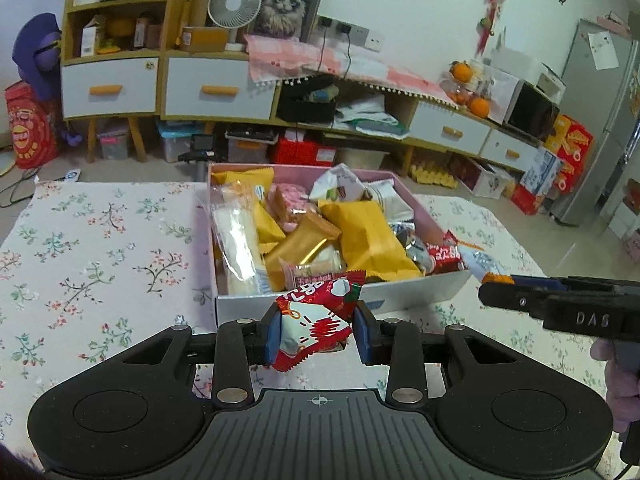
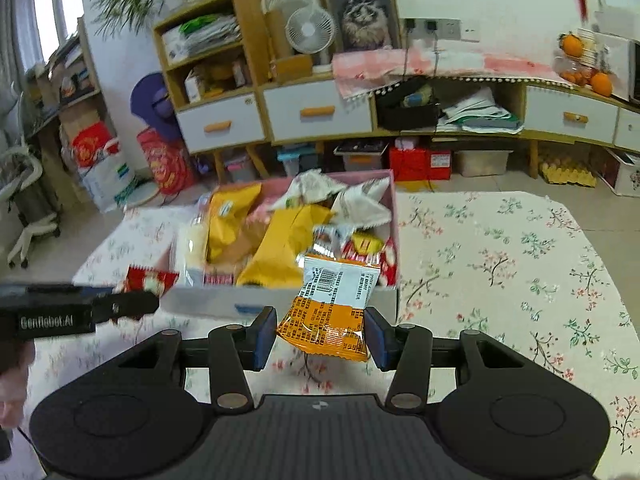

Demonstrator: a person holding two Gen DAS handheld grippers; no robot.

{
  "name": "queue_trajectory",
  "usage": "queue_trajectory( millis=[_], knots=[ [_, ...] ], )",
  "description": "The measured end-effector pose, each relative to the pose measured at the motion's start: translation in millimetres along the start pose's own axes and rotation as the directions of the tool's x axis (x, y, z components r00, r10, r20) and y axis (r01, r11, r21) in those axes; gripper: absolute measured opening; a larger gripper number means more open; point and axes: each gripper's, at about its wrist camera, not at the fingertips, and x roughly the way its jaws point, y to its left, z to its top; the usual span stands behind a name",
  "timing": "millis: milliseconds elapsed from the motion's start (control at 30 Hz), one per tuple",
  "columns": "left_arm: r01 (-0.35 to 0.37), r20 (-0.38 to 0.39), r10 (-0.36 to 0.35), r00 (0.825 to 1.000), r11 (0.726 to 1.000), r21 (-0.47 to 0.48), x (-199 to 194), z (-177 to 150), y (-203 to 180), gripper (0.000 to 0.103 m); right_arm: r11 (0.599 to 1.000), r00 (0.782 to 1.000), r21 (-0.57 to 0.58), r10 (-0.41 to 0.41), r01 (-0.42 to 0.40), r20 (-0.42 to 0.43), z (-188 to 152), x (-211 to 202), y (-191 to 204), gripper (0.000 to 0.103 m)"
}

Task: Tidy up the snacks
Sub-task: 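Carry the red packet and orange packet into the box and release both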

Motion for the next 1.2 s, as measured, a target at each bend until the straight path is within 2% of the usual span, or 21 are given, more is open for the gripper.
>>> queue_trajectory(
  millis=[200,367,500,800,1200],
  knots=[
    [-0.018,0.019,0.019,1.0,1.0,-0.007,9,12,-3,0.033,1.0,0.999,0.014,-0.008,0.007,0.049,16,8,0,0.017],
    [-0.033,0.024,0.033,0.999,0.999,0.002,28,29,-2,0.033,0.999,0.998,0.03,-0.018,0.017,0.058,34,27,-10,0.017],
    [-0.037,0.015,0.038,0.999,0.999,-0.033,46,43,5,0.033,0.998,0.999,0.056,-0.004,0.001,0.05,44,43,-19,0.018],
    [-0.076,-0.008,0.076,0.997,0.997,-0.033,86,64,9,0.033,0.989,0.999,0.141,0.038,-0.042,0.029,43,68,-34,0.018],
    [-0.122,-0.02,0.121,0.992,0.992,-0.016,121,74,9,0.033,0.984,0.998,0.168,0.057,-0.059,0.017,48,85,-44,0.019]
  ],
)
